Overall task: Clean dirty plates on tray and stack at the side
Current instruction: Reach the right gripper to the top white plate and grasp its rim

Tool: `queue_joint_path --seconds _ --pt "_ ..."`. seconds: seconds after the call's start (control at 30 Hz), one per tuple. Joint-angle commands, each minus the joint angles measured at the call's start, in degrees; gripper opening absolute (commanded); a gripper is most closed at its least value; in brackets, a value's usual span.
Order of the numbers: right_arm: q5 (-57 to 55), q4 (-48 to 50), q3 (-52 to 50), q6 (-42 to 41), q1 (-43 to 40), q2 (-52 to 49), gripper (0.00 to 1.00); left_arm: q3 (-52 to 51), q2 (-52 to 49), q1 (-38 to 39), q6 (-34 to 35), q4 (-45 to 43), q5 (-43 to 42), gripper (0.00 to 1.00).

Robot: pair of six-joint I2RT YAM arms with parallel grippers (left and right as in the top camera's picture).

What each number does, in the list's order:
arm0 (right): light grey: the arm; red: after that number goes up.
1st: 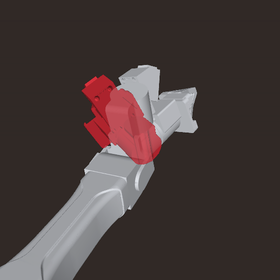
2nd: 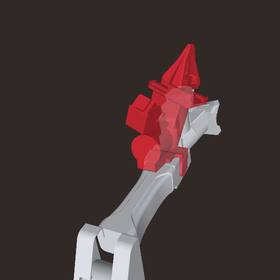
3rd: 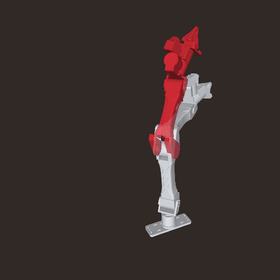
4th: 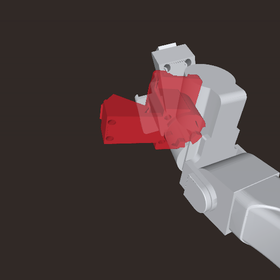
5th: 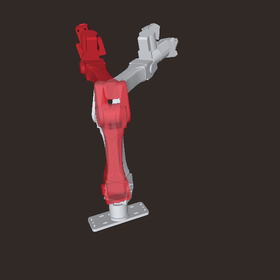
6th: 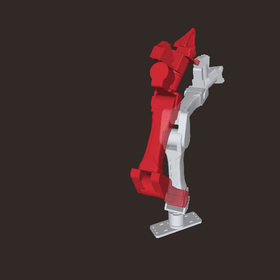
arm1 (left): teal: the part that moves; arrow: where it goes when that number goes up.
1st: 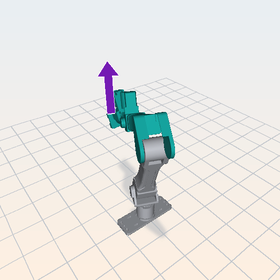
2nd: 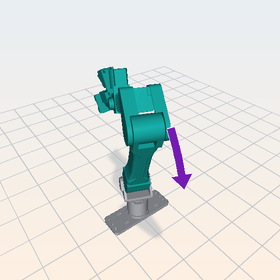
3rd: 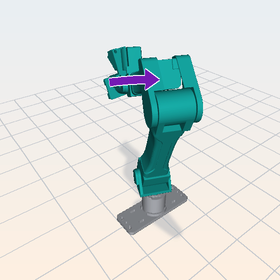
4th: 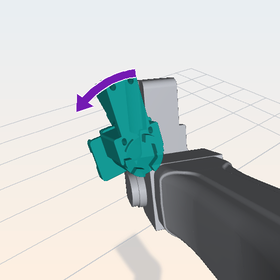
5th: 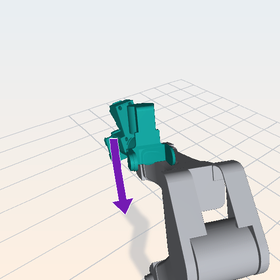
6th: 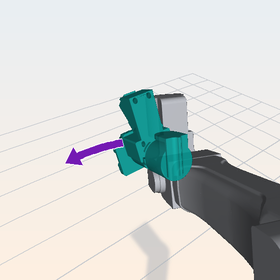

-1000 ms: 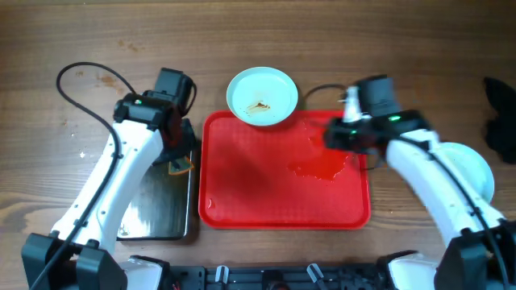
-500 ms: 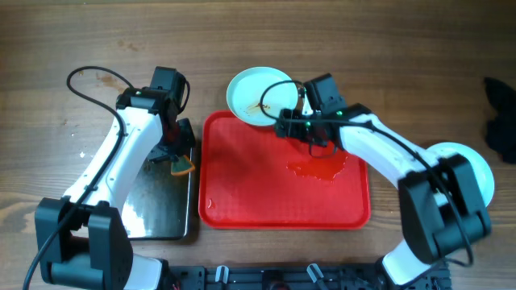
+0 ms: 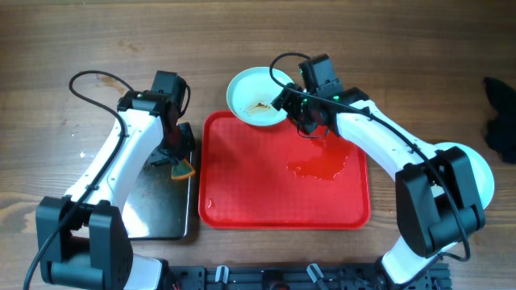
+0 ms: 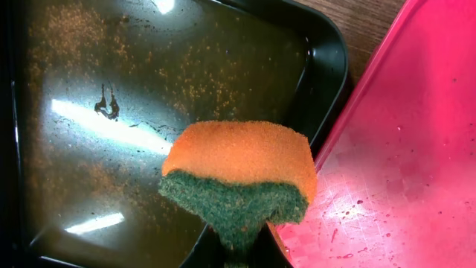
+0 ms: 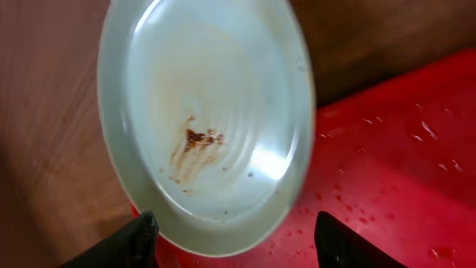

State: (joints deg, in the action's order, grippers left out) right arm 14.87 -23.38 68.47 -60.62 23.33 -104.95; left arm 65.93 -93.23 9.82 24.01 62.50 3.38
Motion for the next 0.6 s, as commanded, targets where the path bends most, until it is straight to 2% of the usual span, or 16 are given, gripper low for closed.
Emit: queue_joint_path --seconds 0.0,0.23,0.33,0.37,0.4,0.43,0.47,0.57 --pt "-3.37 -0.90 0.44 -5.64 0.09 -1.49 0.62 -0.48 -0.31 -0.26 -1.16 -0.15 -0.61 0.04" --pt "-2.75 0.13 0.42 -7.15 1.27 -6.19 0.62 -0.48 -0.31 -0.26 -1.18 -0.13 -0.61 0.04" --pt "-2.56 1.95 0.42 -8.81 2.62 -8.07 0.57 -0.46 -0.31 -0.26 -1.33 -0.13 -0.61 0.04" --pt "-2.64 2.29 0.42 -9.07 2.99 -8.20 0.53 -0.46 -0.31 -0.26 -1.33 -0.07 -0.61 0.04" --pt "-2.84 2.82 0.42 -9.55 3.34 -8.48 0.39 -0.48 -0.31 -0.26 -1.33 0.02 -0.61 0.04" --pt "-2.89 2.86 0.42 -10.12 3.50 -8.50 0.19 -0.48 -0.31 -0.26 -1.33 0.04 -0.59 0.04" --pt "-2.84 2.86 0.42 -10.19 3.50 -8.66 0.05 -0.48 -0.31 -0.26 -1.33 0.02 -0.59 0.04" --pt "-2.86 2.40 0.42 -10.54 3.50 -8.85 0.04 -0.48 -0.31 -0.26 -1.33 0.02 -0.59 0.04"
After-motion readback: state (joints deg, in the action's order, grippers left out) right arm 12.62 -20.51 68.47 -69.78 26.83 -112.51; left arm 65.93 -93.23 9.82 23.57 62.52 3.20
